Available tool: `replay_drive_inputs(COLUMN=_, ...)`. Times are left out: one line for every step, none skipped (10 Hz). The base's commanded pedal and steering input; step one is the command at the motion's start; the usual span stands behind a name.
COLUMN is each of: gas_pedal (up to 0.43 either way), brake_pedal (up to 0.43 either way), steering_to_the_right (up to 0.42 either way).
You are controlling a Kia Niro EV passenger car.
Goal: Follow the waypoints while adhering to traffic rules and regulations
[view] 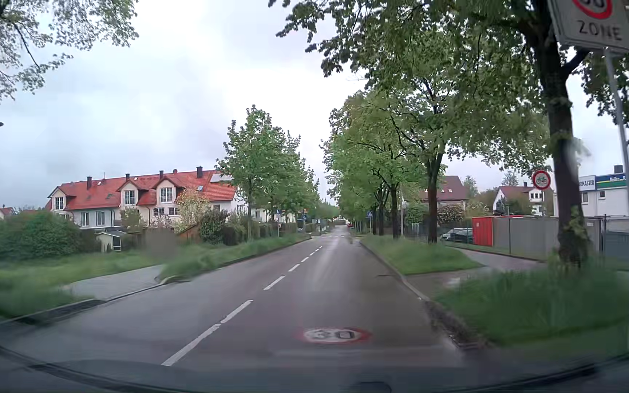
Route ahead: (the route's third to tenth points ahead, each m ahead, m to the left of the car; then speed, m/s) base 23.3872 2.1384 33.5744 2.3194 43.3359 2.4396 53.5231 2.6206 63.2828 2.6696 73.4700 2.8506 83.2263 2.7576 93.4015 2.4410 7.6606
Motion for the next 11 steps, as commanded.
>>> replay_drive_inputs(gas_pedal=0.157, brake_pedal=0.0, steering_to_the_right=0.009)
replay_drive_inputs(gas_pedal=0.157, brake_pedal=0.0, steering_to_the_right=0.01)
replay_drive_inputs(gas_pedal=0.157, brake_pedal=0.0, steering_to_the_right=0.006)
replay_drive_inputs(gas_pedal=0.157, brake_pedal=0.0, steering_to_the_right=0.005)
replay_drive_inputs(gas_pedal=0.157, brake_pedal=0.0, steering_to_the_right=0.005)
replay_drive_inputs(gas_pedal=0.157, brake_pedal=0.0, steering_to_the_right=0.004)
replay_drive_inputs(gas_pedal=0.13, brake_pedal=0.0, steering_to_the_right=0.002)
replay_drive_inputs(gas_pedal=0.11, brake_pedal=0.0, steering_to_the_right=0.001)
replay_drive_inputs(gas_pedal=0.087, brake_pedal=0.0, steering_to_the_right=0.001)
replay_drive_inputs(gas_pedal=0.079, brake_pedal=0.0, steering_to_the_right=0.001)
replay_drive_inputs(gas_pedal=0.059, brake_pedal=0.0, steering_to_the_right=0.001)
